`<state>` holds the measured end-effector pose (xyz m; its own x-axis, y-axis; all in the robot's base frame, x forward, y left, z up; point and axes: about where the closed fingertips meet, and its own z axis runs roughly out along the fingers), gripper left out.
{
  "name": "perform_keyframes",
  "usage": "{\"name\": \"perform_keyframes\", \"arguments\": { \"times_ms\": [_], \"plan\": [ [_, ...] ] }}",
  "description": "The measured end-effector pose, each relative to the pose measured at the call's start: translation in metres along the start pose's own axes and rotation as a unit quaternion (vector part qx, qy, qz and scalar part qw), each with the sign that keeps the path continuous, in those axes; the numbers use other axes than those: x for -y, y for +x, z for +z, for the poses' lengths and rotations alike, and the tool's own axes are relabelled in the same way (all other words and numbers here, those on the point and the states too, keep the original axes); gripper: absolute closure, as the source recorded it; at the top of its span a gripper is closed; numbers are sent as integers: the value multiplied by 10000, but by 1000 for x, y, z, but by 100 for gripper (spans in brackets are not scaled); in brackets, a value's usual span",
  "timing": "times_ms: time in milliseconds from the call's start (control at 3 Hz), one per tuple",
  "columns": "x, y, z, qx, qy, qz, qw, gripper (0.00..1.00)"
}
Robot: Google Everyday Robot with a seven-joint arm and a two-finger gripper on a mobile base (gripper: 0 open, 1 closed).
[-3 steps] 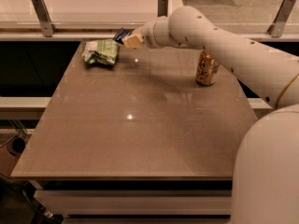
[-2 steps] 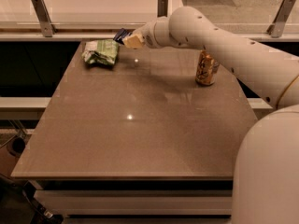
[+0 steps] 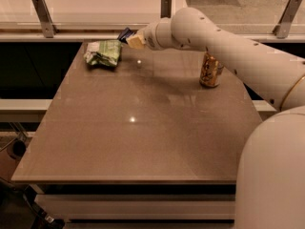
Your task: Move rxbar blueberry near green jalapeno chip bag
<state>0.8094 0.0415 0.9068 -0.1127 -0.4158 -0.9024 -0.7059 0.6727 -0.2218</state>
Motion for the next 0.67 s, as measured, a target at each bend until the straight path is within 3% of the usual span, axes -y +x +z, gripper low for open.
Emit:
{"name": "perform_keyframes", "arguments": {
  "times_ms": [333, 667],
  "plan": [
    [-2, 0, 2, -2, -19, -1, 10000, 14],
    [-4, 0, 4, -5, -36, -1, 10000, 0]
  ]
}}
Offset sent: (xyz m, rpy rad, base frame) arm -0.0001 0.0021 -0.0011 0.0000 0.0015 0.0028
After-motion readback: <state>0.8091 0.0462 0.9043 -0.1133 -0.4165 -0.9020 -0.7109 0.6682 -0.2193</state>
